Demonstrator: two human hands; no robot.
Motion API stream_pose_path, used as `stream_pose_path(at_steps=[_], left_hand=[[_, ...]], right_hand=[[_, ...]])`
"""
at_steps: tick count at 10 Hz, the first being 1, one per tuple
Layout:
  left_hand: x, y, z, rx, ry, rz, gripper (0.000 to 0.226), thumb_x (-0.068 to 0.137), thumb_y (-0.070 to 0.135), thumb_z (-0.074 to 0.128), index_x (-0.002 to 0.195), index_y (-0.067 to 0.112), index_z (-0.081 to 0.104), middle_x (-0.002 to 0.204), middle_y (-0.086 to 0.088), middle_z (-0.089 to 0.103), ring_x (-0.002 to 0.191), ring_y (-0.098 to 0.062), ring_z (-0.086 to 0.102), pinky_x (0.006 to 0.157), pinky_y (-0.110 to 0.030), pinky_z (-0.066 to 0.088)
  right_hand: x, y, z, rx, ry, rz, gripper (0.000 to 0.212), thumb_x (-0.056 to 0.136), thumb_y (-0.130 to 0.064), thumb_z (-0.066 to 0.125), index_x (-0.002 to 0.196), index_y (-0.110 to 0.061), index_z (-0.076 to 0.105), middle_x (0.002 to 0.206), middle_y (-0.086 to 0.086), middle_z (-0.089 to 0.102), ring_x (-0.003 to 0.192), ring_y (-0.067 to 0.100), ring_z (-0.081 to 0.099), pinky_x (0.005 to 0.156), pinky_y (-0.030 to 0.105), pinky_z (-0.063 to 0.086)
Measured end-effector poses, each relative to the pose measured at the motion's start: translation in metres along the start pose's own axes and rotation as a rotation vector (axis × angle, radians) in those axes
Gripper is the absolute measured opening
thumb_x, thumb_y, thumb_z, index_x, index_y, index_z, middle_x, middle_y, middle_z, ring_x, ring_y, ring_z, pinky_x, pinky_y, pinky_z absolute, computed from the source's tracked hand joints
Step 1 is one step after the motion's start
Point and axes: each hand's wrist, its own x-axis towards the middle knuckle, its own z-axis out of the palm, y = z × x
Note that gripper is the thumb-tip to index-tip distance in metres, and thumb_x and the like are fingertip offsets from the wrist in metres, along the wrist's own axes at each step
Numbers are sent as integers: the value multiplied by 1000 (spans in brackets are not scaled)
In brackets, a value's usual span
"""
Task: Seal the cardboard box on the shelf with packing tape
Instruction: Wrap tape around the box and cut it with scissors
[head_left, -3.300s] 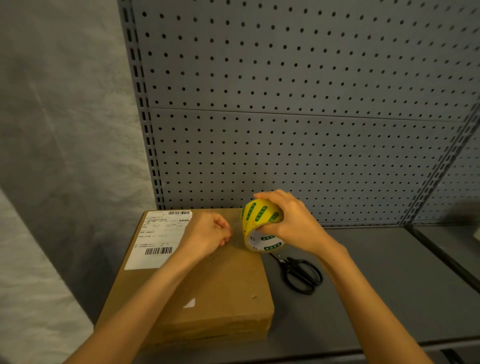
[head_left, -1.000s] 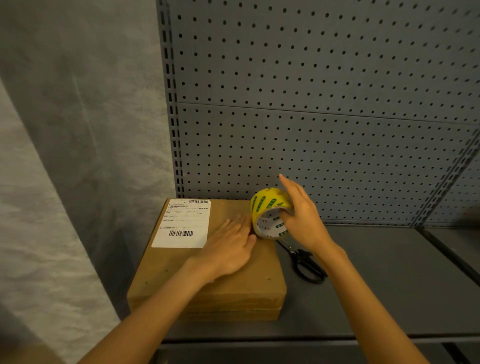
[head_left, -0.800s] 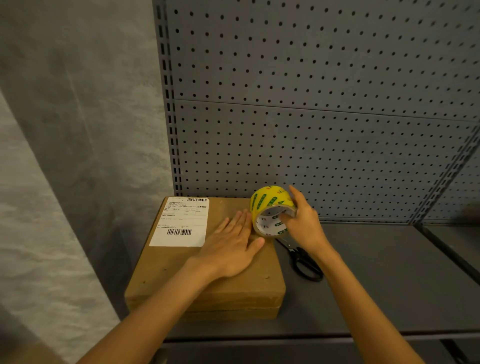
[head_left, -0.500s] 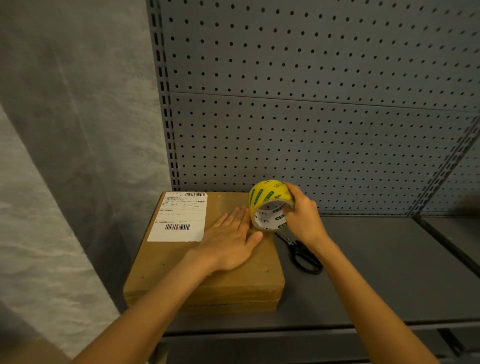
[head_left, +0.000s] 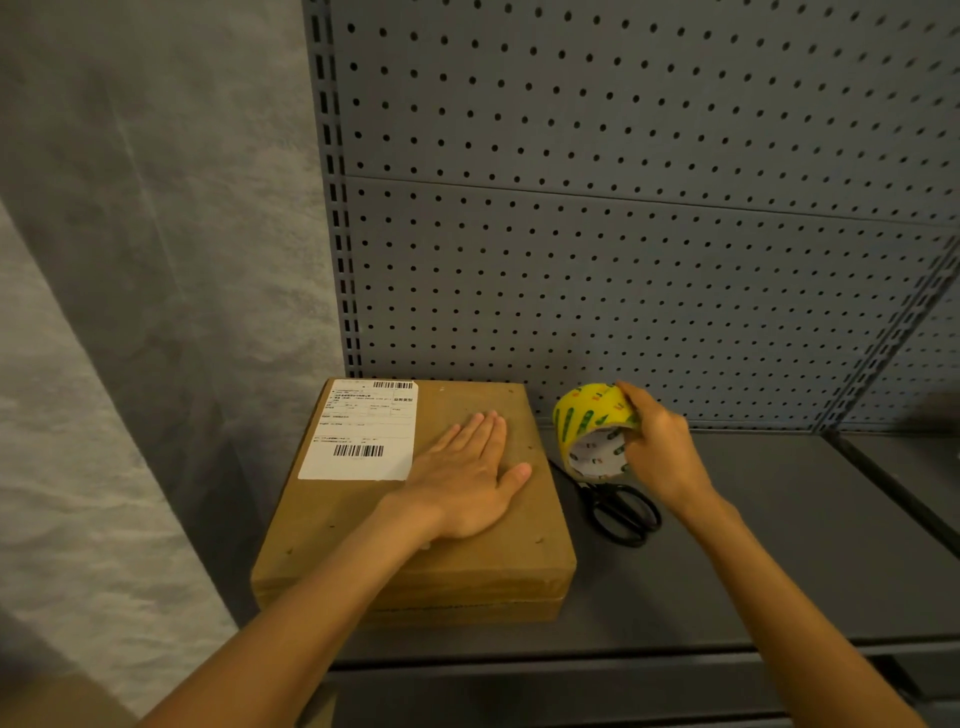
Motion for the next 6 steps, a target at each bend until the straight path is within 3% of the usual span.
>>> stream_pose_path(at_steps=[2,4,6], left_hand=[[0,1,0,7,-6,-3,69,96,56,5,148,16,-17,156,1,-20,143,-10,-19,118,-32,-9],[-1,2,-2,13,-10,-1,69,96,56,6,147,16,-17,156,1,-21,143,-11,-19,118,-33,-9],[-2,4,-4,28,-9,-5,69,96,56,6,148,16,-17,156,0,-21,143,-11,-19,118,-32,-9]], right_hand=[[3,7,9,4,5,-21,62,82,18,41,138,-8,42,123,19,56,105,35,54,78,41,48],[-7,12,17,54,0,27,56,84,17,40,132,-11,46,117,15,59,95,23,53,73,31,43],[-10,14,24,57,-4,38,56,84,15,41,134,-10,44,123,16,57,107,32,54,83,38,48]])
